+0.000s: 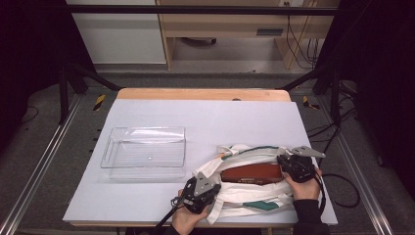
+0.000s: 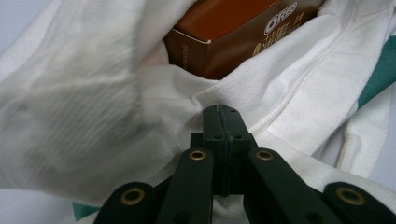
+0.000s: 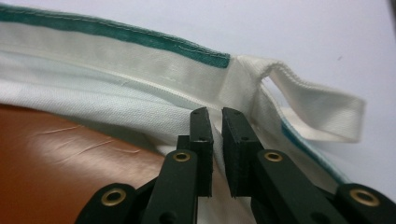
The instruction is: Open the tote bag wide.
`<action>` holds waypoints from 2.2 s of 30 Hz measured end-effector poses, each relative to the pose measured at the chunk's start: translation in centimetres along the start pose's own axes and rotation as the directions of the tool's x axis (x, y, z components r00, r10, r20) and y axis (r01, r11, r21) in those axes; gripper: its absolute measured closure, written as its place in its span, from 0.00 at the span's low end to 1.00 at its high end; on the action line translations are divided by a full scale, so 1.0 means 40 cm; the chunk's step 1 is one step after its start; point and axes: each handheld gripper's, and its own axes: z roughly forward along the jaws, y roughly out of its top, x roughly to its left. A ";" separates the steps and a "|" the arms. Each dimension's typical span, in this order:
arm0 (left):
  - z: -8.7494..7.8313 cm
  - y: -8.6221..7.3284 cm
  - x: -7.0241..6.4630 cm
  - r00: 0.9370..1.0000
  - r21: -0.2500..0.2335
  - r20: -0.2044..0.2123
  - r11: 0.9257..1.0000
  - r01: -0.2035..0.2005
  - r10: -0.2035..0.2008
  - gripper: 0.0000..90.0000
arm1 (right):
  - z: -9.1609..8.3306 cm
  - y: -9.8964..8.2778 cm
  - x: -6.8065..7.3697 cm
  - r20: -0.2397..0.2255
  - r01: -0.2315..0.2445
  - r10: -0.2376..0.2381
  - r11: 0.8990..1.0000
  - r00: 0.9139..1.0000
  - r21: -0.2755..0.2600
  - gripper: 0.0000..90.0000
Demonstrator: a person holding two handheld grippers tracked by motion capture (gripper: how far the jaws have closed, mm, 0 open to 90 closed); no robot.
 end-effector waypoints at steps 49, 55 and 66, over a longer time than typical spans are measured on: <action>0.065 0.205 0.068 0.986 0.088 -0.145 0.994 -0.069 0.081 0.99 | -0.057 -0.126 0.192 -0.262 0.098 -0.085 0.995 0.961 0.035 0.97; 0.087 0.198 0.092 0.981 0.049 -0.194 0.999 -0.003 0.013 0.99 | -0.056 -0.134 0.200 -0.254 0.134 -0.118 0.990 0.960 0.047 0.97; 0.128 0.159 0.106 0.979 0.052 -0.203 0.999 0.009 0.001 0.98 | -0.055 -0.137 0.199 -0.260 0.141 -0.126 0.989 0.957 0.037 0.97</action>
